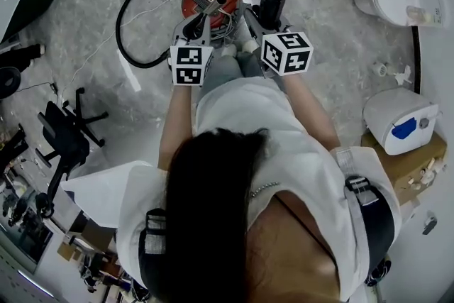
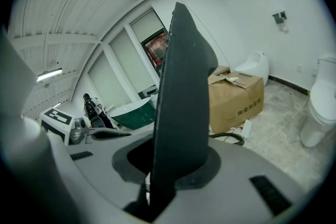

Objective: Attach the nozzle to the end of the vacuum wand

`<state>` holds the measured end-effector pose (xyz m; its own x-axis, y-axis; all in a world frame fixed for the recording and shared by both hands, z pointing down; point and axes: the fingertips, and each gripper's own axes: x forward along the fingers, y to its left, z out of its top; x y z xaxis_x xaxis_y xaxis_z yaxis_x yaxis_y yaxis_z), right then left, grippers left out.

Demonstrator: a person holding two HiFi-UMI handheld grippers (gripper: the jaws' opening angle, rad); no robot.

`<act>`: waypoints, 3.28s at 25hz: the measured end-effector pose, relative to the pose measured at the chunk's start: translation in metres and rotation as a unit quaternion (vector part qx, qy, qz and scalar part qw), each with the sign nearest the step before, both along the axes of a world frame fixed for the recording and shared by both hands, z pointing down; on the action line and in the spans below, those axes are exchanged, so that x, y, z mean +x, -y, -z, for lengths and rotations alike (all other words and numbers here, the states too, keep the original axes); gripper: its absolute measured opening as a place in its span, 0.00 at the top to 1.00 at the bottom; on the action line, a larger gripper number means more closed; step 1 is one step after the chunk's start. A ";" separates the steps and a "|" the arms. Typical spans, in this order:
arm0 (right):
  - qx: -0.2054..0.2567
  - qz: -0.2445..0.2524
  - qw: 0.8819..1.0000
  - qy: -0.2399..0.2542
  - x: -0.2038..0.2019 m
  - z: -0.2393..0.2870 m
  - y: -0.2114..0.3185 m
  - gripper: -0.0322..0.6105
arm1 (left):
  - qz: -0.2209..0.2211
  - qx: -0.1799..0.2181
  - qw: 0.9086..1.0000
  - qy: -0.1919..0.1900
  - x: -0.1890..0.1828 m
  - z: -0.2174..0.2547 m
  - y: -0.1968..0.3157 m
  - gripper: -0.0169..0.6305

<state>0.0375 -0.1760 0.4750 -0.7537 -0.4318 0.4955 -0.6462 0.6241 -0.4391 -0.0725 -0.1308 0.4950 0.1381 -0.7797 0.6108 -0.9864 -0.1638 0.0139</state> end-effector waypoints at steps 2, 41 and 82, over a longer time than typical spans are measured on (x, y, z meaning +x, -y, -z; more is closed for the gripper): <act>0.005 -0.003 1.000 -0.002 0.000 0.002 0.001 0.81 | -0.016 -0.007 1.000 0.008 -0.002 -0.007 0.002 0.94; -0.004 -0.013 0.999 -0.047 -0.024 -0.024 -0.021 0.81 | -0.220 -0.104 0.968 0.060 0.004 -0.151 0.023 0.57; -0.028 0.034 0.999 0.007 -0.065 -0.032 -0.036 0.81 | -0.265 -0.090 0.960 0.019 0.013 -0.151 0.025 0.76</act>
